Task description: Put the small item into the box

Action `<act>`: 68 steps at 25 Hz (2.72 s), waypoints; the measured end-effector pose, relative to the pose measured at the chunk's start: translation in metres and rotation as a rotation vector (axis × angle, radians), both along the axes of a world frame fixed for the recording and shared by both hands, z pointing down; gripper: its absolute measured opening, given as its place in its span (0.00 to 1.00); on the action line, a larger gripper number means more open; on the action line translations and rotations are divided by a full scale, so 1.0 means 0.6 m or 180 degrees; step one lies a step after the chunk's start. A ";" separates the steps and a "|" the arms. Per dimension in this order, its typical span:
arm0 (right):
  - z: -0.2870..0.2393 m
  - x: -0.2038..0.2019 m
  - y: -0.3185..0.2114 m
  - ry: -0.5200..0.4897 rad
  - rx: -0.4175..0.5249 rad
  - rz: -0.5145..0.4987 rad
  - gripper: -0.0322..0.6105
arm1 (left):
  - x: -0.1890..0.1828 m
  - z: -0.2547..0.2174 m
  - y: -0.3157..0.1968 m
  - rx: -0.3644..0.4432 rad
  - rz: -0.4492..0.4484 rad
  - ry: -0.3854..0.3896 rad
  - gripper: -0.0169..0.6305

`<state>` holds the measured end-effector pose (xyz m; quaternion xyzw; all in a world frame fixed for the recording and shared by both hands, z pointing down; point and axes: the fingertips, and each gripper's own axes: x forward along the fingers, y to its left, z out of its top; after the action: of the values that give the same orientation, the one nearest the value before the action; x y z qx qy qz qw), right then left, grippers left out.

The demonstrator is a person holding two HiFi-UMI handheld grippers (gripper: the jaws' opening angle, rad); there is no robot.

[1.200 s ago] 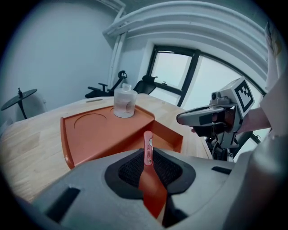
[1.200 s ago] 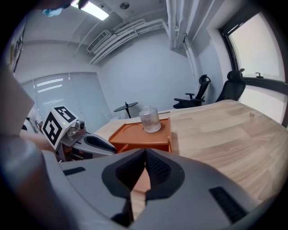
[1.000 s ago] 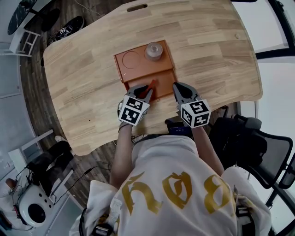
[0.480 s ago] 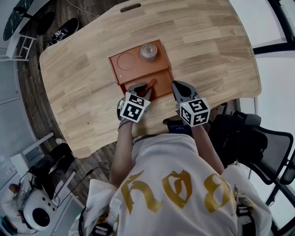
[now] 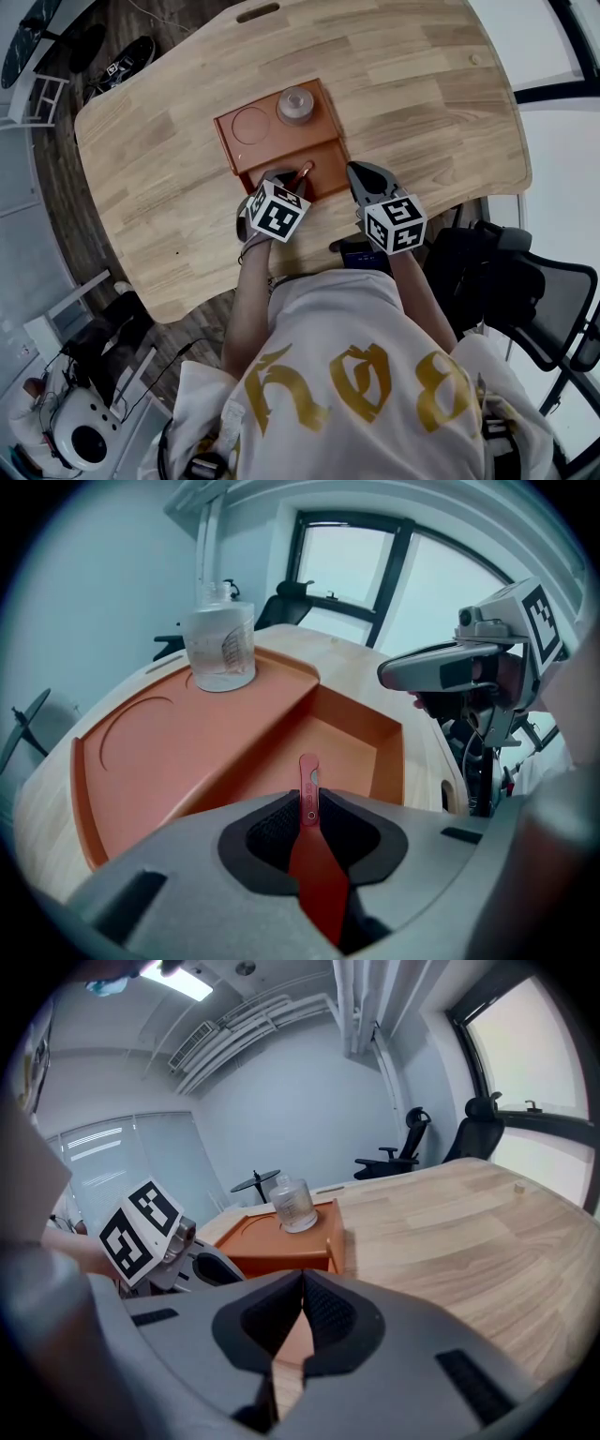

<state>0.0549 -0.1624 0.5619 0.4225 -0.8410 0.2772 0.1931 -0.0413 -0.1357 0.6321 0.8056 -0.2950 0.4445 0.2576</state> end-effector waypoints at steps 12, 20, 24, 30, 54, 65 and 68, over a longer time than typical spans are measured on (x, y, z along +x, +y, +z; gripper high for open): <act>0.010 0.010 -0.012 0.0009 -0.0063 0.0033 0.07 | 0.003 0.033 -0.008 -0.0115 0.0038 -0.0198 0.12; 0.011 0.007 -0.021 0.0034 -0.0054 -0.0004 0.07 | 0.003 0.038 -0.014 -0.0093 0.0007 -0.0217 0.12; 0.014 0.005 -0.019 0.0032 -0.0071 -0.0019 0.07 | 0.003 0.039 -0.016 -0.0076 -0.0024 -0.0227 0.12; 0.015 0.008 -0.020 0.0026 -0.0073 -0.0015 0.07 | 0.003 0.041 -0.015 -0.0043 -0.0026 -0.0261 0.13; -0.030 -0.013 -0.012 0.0000 0.0147 -0.0064 0.07 | -0.010 -0.030 -0.027 0.0491 -0.0205 -0.0122 0.20; -0.079 -0.041 0.008 0.0011 0.0432 -0.0156 0.07 | -0.052 -0.116 -0.016 0.0991 -0.0493 -0.0021 0.04; -0.094 -0.047 0.017 0.0008 0.0519 -0.0154 0.07 | -0.064 -0.147 -0.011 0.1154 -0.0595 0.0062 0.04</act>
<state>0.0267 -0.1520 0.5055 0.4168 -0.8705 0.2025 0.1658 -0.0796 -0.1425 0.5438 0.8122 -0.4412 0.3505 0.1514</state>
